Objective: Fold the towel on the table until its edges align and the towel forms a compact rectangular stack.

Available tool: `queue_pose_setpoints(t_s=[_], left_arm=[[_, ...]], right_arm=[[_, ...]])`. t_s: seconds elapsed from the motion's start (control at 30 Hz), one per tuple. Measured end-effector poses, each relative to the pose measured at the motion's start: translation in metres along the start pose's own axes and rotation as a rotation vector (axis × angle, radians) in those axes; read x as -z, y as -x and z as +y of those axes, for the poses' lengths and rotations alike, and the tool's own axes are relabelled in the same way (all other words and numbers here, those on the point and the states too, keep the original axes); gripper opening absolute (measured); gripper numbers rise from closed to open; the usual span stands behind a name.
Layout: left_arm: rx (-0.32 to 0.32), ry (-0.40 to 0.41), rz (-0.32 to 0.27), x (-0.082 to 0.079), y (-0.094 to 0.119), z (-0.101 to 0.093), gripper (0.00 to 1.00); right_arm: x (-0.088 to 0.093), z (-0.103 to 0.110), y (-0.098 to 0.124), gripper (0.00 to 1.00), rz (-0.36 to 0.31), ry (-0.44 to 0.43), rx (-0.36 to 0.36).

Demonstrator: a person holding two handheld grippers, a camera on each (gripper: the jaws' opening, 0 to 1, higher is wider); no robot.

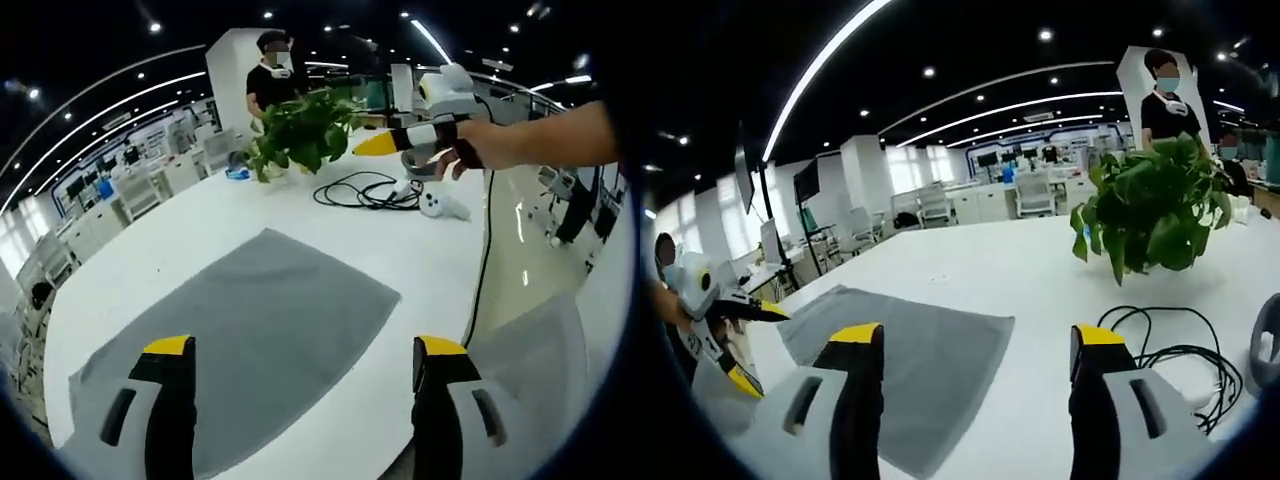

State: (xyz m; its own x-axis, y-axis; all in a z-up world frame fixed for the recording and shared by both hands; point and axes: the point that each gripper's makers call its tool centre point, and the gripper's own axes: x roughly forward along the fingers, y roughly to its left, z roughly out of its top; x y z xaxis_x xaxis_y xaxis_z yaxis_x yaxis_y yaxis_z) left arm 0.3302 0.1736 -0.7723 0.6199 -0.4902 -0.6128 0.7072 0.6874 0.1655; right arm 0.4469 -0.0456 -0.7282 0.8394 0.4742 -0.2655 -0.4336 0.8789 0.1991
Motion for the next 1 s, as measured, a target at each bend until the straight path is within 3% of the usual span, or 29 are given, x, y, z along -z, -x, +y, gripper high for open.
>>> queue_pose_setpoints(t_s=[0.27, 0.43, 0.63, 1.0], left_arm=[[0.071, -0.039, 0.011, -0.008, -0.023, -0.022, 0.9], [0.12, -0.109, 0.04, -0.002, -0.037, -0.038, 0.9], [0.155, -0.106, 0.044, -0.002, -0.054, -0.051, 0.87], [0.242, -0.143, 0.07, 0.003, -0.083, -0.066, 0.68]], right_arm=[[0.007, -0.016, -0.009, 0.71, 0.018, -0.022, 0.037], [0.012, -0.025, -0.016, 0.7, 0.029, -0.031, 0.056], [0.021, -0.03, -0.027, 0.68, 0.06, -0.058, 0.072], [0.036, -0.033, -0.051, 0.65, 0.108, -0.073, 0.062]])
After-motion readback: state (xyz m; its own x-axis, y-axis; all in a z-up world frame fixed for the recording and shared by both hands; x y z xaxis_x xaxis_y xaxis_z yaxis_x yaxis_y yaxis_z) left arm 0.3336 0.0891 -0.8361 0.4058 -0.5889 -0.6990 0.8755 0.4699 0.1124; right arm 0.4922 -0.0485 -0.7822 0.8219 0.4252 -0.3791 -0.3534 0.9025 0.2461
